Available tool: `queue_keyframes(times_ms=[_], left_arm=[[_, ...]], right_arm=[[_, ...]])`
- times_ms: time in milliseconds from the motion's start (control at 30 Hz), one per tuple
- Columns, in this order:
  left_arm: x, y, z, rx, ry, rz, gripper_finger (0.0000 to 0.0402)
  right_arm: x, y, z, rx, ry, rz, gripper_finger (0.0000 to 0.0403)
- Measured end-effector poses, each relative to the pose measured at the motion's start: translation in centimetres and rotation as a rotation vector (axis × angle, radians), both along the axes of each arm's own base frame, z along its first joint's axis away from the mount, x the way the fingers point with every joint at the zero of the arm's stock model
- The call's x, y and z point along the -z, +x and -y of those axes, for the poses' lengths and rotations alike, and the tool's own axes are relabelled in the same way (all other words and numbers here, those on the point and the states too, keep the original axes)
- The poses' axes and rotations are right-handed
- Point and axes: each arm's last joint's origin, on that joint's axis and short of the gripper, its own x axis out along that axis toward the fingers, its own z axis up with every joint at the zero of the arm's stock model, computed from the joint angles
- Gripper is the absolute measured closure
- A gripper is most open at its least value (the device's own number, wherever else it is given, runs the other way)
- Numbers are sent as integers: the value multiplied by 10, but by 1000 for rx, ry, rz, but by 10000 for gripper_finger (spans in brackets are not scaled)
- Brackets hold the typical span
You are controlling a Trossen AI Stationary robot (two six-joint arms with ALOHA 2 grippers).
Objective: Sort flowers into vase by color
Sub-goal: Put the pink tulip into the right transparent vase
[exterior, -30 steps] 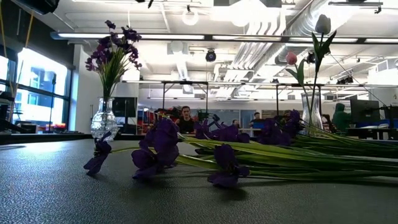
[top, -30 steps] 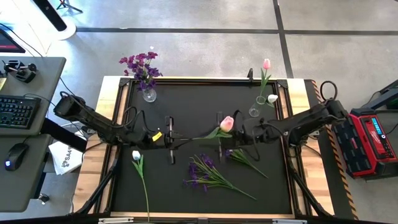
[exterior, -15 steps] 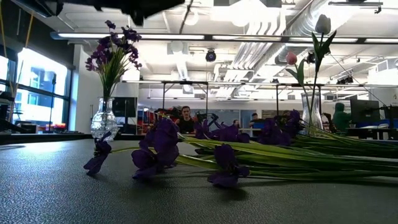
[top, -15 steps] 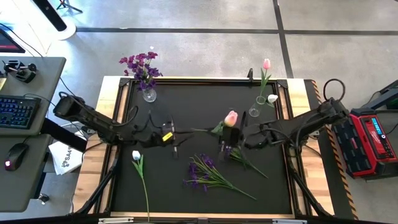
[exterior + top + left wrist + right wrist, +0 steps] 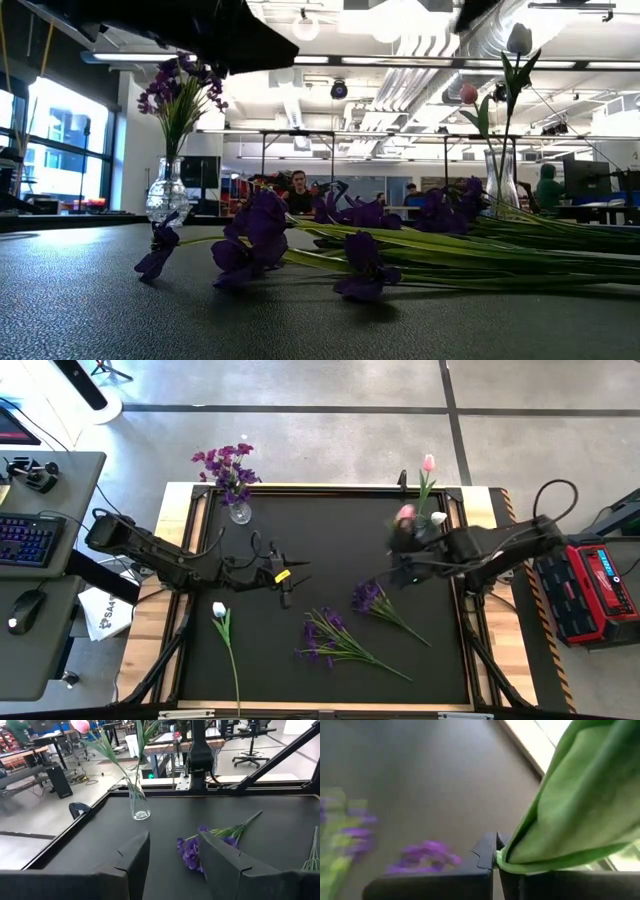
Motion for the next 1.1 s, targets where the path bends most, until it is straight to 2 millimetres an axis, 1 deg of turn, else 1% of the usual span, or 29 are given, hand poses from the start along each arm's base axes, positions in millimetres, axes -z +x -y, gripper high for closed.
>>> queue_keyframes(times_ms=[67,133,200,333,433,533,633,833,1000,1100], left_arm=[[0,0,0,2,0,-1,245],[0,0,0,2,1,-3,245],[0,0,0,4,8,-5,245],[0,0,0,5,16,-7,245],[0,0,0,5,16,-9,245],[0,0,0,5,17,-9,245],[0,0,0,5,17,-9,245],[0,0,0,5,17,-9,245],[0,0,0,4,11,-7,245],[0,0,0,4,11,-7,245]], right_arm=[[-2,-17,12,125,-31,-10,402],[-6,-29,21,195,-83,22,402],[-14,-37,29,220,-118,96,403],[-29,-53,46,185,-117,198,403],[-31,-71,64,267,-127,250,403],[-25,-84,78,346,-147,278,403],[-13,-87,89,385,-144,294,403],[8,-85,110,400,-120,307,403],[13,-86,123,447,-108,280,403],[13,-88,127,430,-57,295,403]])
